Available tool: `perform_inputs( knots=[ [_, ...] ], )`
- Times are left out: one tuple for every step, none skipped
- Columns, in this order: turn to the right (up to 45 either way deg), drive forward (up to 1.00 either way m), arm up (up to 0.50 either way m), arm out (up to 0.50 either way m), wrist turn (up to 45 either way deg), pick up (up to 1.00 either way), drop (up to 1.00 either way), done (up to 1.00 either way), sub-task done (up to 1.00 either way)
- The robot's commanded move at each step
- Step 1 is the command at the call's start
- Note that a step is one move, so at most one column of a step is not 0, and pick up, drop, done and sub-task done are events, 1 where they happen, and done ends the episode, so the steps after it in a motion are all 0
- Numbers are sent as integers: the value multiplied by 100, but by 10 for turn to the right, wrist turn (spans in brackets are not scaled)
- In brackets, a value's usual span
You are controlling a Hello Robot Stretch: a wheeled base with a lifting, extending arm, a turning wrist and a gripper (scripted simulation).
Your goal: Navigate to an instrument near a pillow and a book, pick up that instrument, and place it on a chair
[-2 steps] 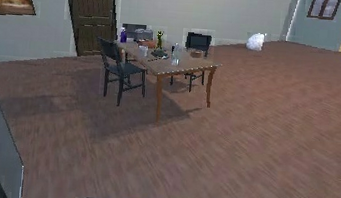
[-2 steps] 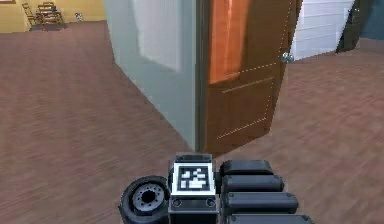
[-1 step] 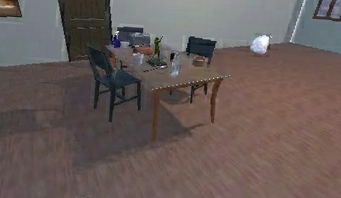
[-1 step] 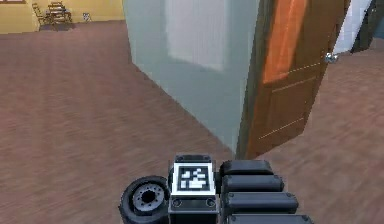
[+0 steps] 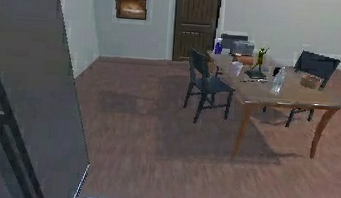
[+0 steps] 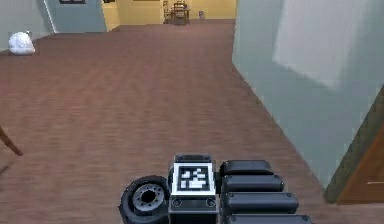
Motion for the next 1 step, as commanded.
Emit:
perform_inputs(
  knots=[
    [0,100,0,0,0,0,0,0,0]
  ],
)
